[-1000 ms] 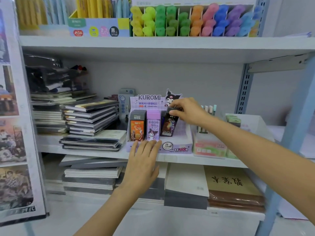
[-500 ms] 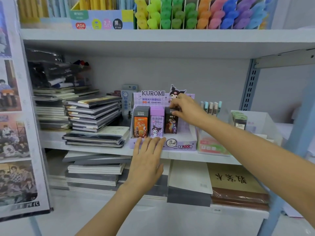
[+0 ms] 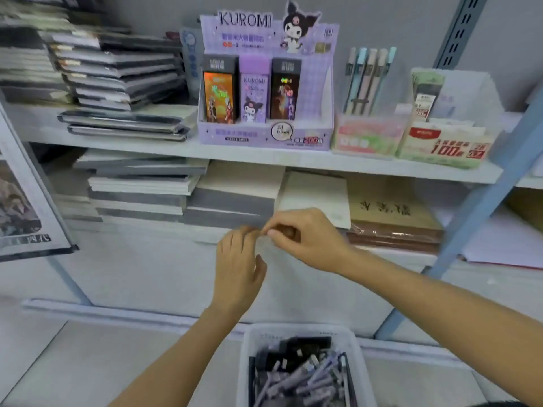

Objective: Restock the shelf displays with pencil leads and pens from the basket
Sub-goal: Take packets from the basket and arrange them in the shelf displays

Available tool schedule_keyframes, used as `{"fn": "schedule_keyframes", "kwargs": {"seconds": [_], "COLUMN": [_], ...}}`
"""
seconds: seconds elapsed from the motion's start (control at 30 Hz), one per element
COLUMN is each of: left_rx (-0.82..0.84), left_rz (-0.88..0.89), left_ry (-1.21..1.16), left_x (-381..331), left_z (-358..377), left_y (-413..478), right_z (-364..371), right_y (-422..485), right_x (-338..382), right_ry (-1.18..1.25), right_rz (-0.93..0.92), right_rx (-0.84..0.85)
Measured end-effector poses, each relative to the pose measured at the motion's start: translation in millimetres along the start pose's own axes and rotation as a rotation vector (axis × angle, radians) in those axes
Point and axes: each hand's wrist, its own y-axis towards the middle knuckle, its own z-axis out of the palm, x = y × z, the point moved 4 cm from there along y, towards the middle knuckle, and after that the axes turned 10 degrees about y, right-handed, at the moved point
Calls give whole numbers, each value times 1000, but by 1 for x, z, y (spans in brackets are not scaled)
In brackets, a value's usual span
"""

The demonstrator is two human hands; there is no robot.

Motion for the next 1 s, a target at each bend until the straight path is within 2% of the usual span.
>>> {"fn": "schedule_keyframes", "kwargs": {"seconds": [0.13,0.23,0.3,0.37,0.5,0.63,0.73,0.87,0.93,1.0], "left_rx": [537,857,1030,1121,1057,973,941,900,795,654], "left_rz": [-91,-144,-163,-159,-128,-166,-149,-166,-153,-160], "left_ry": [-10,83,107,143,247,183,161,132,135,73], "left_x": [24,40,46,47,43,47,49,47,41,34], "left_z": [81,124,140,151,162,166,169,167,162,162], "left_y": [-91,-152,-182,-203,-225,-230,-233,-227,-219,-211], "right_z": [78,121,147,167,188,202,203,191,183,175], "right_y": [-76,-139,-184,-223,-272,-278,-273,-265,-256,-244], "right_x": [-91,-151,-182,-206,-237,-246,-250,-253,-253,-249], "right_ry": [14,27,29,-8,-147,-304,-337,-244,-154,53], "right_rz": [363,581,710,788,849,731,632,665,719,817], "right_rx": [340,520,670,790,831,786,865,825,759,644]}}
